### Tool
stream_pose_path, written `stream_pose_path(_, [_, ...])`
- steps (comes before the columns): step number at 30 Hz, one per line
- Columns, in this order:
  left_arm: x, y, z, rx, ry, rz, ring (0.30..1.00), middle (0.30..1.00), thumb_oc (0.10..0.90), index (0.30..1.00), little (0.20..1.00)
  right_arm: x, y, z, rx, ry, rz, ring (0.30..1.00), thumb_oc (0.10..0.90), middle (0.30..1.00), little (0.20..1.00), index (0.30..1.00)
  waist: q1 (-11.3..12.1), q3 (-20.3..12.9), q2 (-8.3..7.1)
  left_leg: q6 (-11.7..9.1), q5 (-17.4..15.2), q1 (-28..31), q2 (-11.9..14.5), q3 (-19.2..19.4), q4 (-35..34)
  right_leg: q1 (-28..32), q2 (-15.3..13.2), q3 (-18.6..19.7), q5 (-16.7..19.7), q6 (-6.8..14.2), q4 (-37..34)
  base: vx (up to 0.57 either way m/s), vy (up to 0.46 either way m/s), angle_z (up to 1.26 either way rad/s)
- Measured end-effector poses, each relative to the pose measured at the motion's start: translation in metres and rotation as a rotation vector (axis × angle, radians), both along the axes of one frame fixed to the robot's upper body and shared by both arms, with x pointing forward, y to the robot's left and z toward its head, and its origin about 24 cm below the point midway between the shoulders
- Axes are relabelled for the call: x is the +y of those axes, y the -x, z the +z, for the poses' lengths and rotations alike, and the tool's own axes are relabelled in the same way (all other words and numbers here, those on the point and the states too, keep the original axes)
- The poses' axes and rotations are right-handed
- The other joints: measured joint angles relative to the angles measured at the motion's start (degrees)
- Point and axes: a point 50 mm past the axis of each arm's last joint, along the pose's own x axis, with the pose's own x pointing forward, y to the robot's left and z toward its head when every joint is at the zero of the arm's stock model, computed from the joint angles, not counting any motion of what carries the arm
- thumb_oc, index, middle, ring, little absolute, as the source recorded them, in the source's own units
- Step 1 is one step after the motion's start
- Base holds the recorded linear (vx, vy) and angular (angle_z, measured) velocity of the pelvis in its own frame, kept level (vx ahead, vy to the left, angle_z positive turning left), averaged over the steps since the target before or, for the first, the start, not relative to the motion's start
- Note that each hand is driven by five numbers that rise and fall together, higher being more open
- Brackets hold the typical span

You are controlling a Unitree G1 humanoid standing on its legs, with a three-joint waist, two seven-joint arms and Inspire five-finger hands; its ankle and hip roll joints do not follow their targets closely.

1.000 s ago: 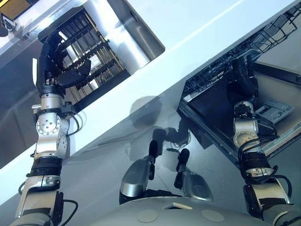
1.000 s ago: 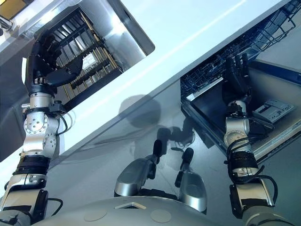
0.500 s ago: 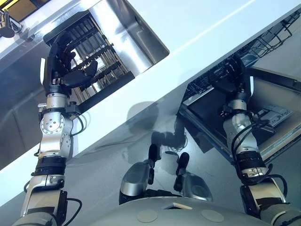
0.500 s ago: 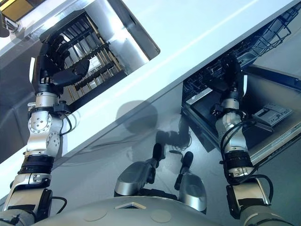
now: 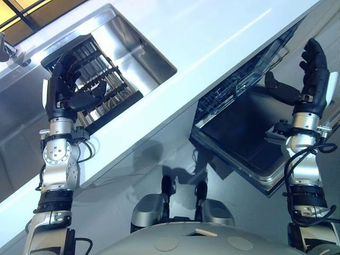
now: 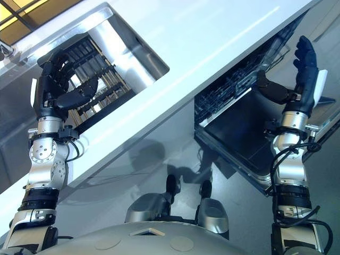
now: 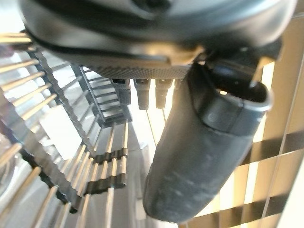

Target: Pick up plates and place into dishwasher.

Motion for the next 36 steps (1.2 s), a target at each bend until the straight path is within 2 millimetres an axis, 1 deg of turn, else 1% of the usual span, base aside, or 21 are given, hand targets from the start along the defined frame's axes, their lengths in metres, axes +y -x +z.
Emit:
stream_pose_path(4, [0.002, 0.0, -0.006, 0.023, 0.008, 0.01, 0.9, 0.9, 0.8, 0.9, 0.9, -0.001, 0.007, -0.013, 0.053, -0.016, 0.013, 0.9, 0.8, 0.9, 0.9, 0.9, -0.07, -1.79, -0.63, 0.12, -0.07, 0.17, -0.03, 0.84, 0.0, -0.04, -0.08, 0.63, 0.05, 0.07, 0.0, -0.02, -0.028, -0.07])
stream_pose_path(8, [0.002, 0.002, -0.007, 0.029, 0.008, 0.012, 0.9, 0.9, 0.8, 0.9, 0.9, -0.005, 0.01, -0.017, 0.046, -0.09, -0.002, 0.9, 0.8, 0.9, 0.9, 0.9, -0.16, -2.05, -0.66, 0.13, -0.08, 0.24, -0.03, 1.16, 0.0, -0.1, -0.11, 0.82, 0.09, 0.1, 0.0, -0.03, -0.04, -0.03])
stream_pose_path(10, [0.002, 0.002, -0.008, 0.031, 0.008, 0.007, 0.9, 0.9, 0.8, 0.9, 0.9, -0.01, 0.011, -0.021, 0.048, -0.129, -0.032, 0.9, 0.8, 0.9, 0.9, 0.9, -0.23, -2.11, -0.7, 0.13, -0.08, 0.27, 0.01, 1.34, 0.0, -0.11, -0.08, 0.85, 0.1, 0.09, 0.0, -0.04, -0.061, -0.01])
stream_pose_path(12, [0.002, 0.002, -0.008, 0.032, 0.009, 0.001, 0.9, 0.9, 0.8, 0.9, 0.9, -0.02, 0.014, -0.028, 0.065, -0.177, -0.08, 0.9, 0.8, 0.9, 0.9, 0.9, -0.2, -2.21, -0.73, 0.13, -0.09, 0.27, 0.05, 1.42, 0.0, -0.2, -0.06, 0.91, 0.1, 0.09, 0.0, -0.03, -0.065, -0.02])
stream_pose_path(14, [0.004, 0.003, -0.009, 0.04, 0.01, 0.004, 0.9, 0.9, 0.8, 0.9, 0.9, -0.033, 0.018, -0.038, 0.089, -0.243, -0.153, 0.9, 0.8, 0.9, 0.9, 0.9, -0.31, -2.75, -0.79, 0.15, -0.12, 0.06, 0.08, 1.69, 0.0, -0.62, -0.04, 1.12, 0.1, 0.09, 0.0, -0.01, -0.072, -0.06])
stream_pose_path(17, [0.007, 0.004, -0.016, 0.078, 0.009, 0.004, 0.9, 0.9, 0.8, 0.9, 0.9, -0.058, 0.031, -0.058, 0.144, -0.372, -0.298, 0.9, 0.8, 0.9, 0.9, 0.9, -0.47, -3.62, -0.89, 0.19, -0.23, 0.11, 0.24, 2.87, 0.0, -0.72, 0.01, 1.38, 0.1, 0.09, 0.01, 0.0, -0.093, -0.07])
stream_pose_path(19, [0.011, 0.005, -0.018, 0.101, -0.002, 0.015, 0.9, 0.9, 0.8, 0.9, 0.9, -0.072, 0.041, -0.071, 0.161, -0.457, -0.397, 0.9, 0.8, 0.9, 0.9, 0.9, -1.08, -3.66, -0.91, 0.16, -0.25, 0.21, 0.41, 3.66, 0.0, -0.87, -0.04, 1.33, 0.1, 0.09, 0.24, 0.0, -0.084, -0.06])
stream_pose_path(21, [0.018, 0.006, -0.02, 0.127, -0.017, 0.032, 0.9, 0.9, 0.8, 0.9, 0.9, -0.084, 0.053, -0.086, 0.198, -0.526, -0.489, 0.9, 0.8, 0.9, 0.9, 0.9, -2.2, -3.64, -0.94, 0.17, -0.26, 0.44, 0.53, 4.64, 0.0, -0.86, -0.2, 1.55, 0.1, 0.1, 0.42, -0.01, -0.061, -0.08])
stream_pose_path(23, [0.02, 0.006, -0.022, 0.135, -0.019, 0.038, 0.9, 0.9, 0.8, 0.9, 0.9, -0.09, 0.062, -0.096, 0.228, -0.561, -0.542, 0.9, 0.8, 0.9, 0.9, 0.9, -2.87, -3.64, -0.94, 0.2, -0.28, 0.54, 0.52, 4.8, -0.01, -0.82, -0.27, 1.68, 0.09, 0.12, 0.46, -0.01, -0.048, -0.05])
stream_pose_path(25, [0.021, 0.006, -0.022, 0.142, -0.03, 0.041, 0.9, 0.9, 0.8, 0.9, 0.9, -0.097, 0.078, -0.115, 0.313, -0.605, -0.603, 0.9, 0.8, 0.9, 0.9, 0.9, -3.69, -3.62, -0.97, 0.26, -0.32, 0.54, 0.44, 4.93, -0.03, -0.88, -0.39, 1.83, 0.08, 0.13, 0.48, -0.05, -0.046, -0.04])
stream_pose_path(27, [0.02, 0.006, -0.022, 0.146, -0.041, 0.046, 0.9, 0.9, 0.8, 0.9, 0.9, -0.098, 0.088, -0.128, 0.391, -0.624, -0.624, 0.9, 0.8, 0.9, 0.9, 0.9, -4.69, -3.58, -0.86, 0.36, -0.25, 0.14, 0.39, 4.95, -0.03, -1.19, -0.49, 1.92, 0.06, 0.15, 0.49, -0.17, -0.06, -0.03])
stream_pose_path(30, [0.018, -0.002, -0.013, 0.123, -0.064, 0.038, 0.9, 0.9, 0.8, 0.9, 0.9, -0.096, 0.094, -0.142, 0.444, -0.679, -0.616, 0.9, 0.8, 0.9, 0.9, 0.9, -5.17, -3.28, 0.03, 0.49, 0.24, -2.23, 0.38, 4.7, 0.0, -4.01, -0.55, 1.9, -0.02, 0.48, 1.49, -0.14, -0.057, 0.0])
stream_pose_path(32, [0.016, -0.005, -0.009, 0.108, -0.063, 0.033, 0.9, 0.9, 0.8, 0.9, 0.9, -0.094, 0.094, -0.147, 0.466, -0.703, -0.589, 0.9, 0.8, 0.9, 0.9, 0.9, -5.32, -2.53, 0.68, 0.62, 0.58, -2.81, 0.31, 4.55, 0.01, -4.44, -0.62, 1.67, 0.08, 0.51, 1.51, -0.11, -0.051, 0.07])
stream_pose_path(33, [0.015, -0.007, -0.007, 0.102, -0.063, 0.028, 0.9, 0.9, 0.8, 0.9, 0.9, -0.093, 0.093, -0.149, 0.479, -0.712, -0.561, 0.9, 0.8, 0.9, 0.9, 0.9, -5.53, -2.15, 1.26, 0.65, 0.72, -3.42, 0.25, 4.29, 0.01, -5.09, -0.66, 1.46, 0.07, 0.52, 1.71, -0.12, -0.056, 0.11])
stream_pose_path(35, [0.013, -0.012, 0.0, 0.08, -0.067, 0.022, 0.9, 0.9, 0.8, 0.9, 0.9, -0.092, 0.085, -0.147, 0.485, -0.714, -0.485, 0.9, 0.8, 0.9, 0.9, 0.9, -5.64, -0.38, 2.78, 0.67, 1.17, -4.43, 0.21, 4.14, 0.03, -6.14, -0.69, 1.05, 0.13, 0.44, 2.18, -0.14, -0.066, 0.11])
stream_pose_path(36, [0.012, -0.015, 0.004, 0.066, -0.071, 0.019, 0.9, 0.9, 0.8, 0.9, 0.9, -0.09, 0.079, -0.144, 0.484, -0.726, -0.423, 0.9, 0.8, 0.9, 0.9, 0.9, -5.58, 1.02, 3.7, 0.62, 1.41, -4.9, 0.23, 3.95, 0.13, -6.56, -0.67, 0.86, 0.29, 0.2, 2.38, -0.15, -0.073, 0.1])
